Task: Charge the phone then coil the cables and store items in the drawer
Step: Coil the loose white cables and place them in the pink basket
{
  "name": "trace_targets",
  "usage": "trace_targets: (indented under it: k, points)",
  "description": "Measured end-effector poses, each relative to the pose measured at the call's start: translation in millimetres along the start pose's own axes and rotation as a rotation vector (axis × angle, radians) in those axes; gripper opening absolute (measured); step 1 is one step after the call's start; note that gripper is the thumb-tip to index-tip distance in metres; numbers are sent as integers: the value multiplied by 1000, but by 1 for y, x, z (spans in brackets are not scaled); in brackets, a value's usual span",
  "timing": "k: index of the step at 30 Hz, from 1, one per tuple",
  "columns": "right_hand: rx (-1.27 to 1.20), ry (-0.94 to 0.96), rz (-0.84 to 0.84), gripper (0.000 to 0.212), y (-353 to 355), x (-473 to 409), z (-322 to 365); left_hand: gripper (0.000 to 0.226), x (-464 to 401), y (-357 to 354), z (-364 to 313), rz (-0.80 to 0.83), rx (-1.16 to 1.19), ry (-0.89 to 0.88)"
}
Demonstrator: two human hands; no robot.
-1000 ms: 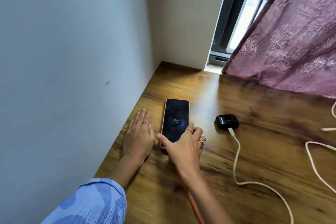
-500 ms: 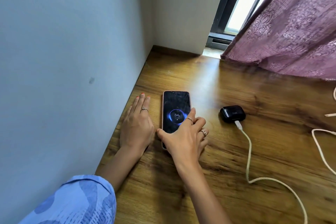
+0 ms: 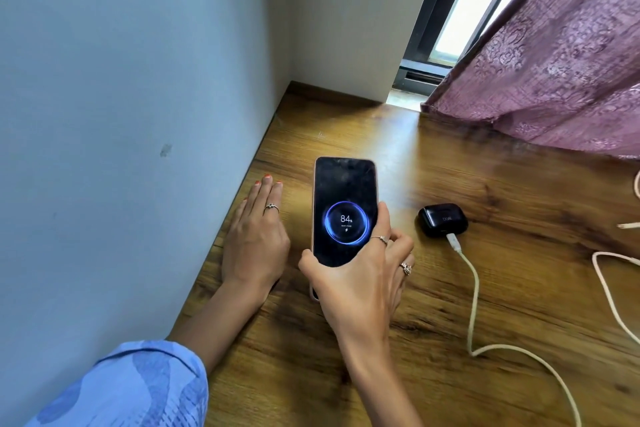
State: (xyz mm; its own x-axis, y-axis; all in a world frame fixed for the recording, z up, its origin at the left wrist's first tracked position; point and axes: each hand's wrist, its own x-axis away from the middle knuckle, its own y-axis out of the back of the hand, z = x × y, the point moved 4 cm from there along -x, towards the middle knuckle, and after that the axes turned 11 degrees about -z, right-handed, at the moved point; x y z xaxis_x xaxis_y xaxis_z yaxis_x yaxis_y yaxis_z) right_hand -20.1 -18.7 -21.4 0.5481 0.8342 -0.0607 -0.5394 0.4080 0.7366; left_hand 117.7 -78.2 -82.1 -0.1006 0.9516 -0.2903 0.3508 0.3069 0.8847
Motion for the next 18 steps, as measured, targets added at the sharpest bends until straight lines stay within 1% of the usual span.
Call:
trace_targets:
  k: [4,8,13,18]
  points:
    - [-62,95,-138,111,17,8,7,57,0,1,-3,18,-22,4]
    - [-117,156,-230,110,32,13,13,64,0,3,-4,19,-16,11]
    - [-143,194,-262,111,40,18,18,77,1,8,-6,15,-10,-28]
    - [-128,191,-268,112,40,20,19,77,1,10,-7,20,-8,-28]
